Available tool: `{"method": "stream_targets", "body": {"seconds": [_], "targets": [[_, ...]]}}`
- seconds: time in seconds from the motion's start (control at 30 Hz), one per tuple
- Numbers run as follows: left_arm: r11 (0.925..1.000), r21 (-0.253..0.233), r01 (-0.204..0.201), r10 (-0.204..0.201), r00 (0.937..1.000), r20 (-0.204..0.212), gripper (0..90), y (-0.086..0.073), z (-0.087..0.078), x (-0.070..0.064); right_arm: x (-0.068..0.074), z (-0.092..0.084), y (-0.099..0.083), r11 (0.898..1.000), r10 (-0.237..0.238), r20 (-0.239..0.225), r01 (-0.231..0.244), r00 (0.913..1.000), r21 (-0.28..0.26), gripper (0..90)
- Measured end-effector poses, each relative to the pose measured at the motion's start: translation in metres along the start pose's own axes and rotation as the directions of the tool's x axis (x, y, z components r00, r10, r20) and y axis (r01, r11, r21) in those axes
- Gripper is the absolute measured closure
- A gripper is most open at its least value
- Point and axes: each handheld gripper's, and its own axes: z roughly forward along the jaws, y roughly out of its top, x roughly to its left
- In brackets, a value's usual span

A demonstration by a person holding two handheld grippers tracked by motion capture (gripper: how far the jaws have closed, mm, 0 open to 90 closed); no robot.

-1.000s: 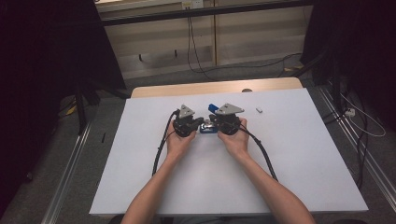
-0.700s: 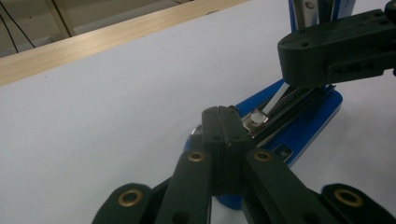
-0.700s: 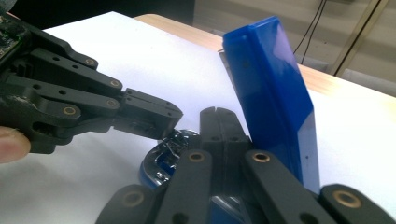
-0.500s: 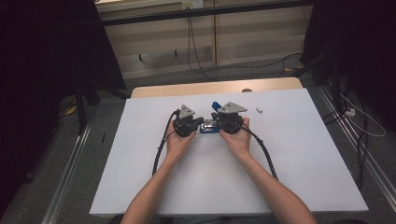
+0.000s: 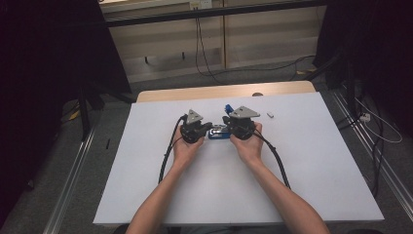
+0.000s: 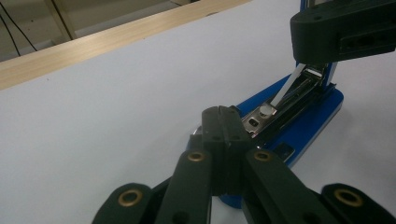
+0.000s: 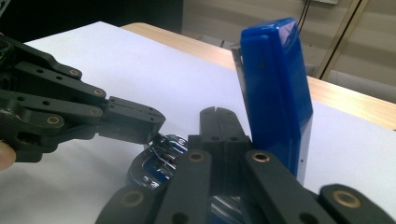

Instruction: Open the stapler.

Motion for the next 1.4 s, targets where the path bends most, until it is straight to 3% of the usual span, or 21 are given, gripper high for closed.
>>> {"method": "stream_targets", "body": {"seconds": [0.87,1.23,1.4], "targets": [[0.9999,-0.005,-0.012,0.012,0.9998,-0.013,90.0,0.000,0.000,-0.002,-0.007,-0.006,0.002,1.000,0.017,0.045,-0.017,0.9989,0.000,90.0],[0.9998,0.005,-0.020,0.020,0.9997,-0.015,90.0,0.000,0.000,-0.003,-0.008,-0.009,0.005,0.999,0.021,0.072,-0.019,0.9972,-0.025,90.0],[0.9999,0.002,-0.016,0.016,0.9998,-0.012,90.0,0.000,0.000,-0.003,-0.019,-0.015,0.006,0.998,0.060,0.079,-0.058,0.9950,-0.033,90.0]]}}
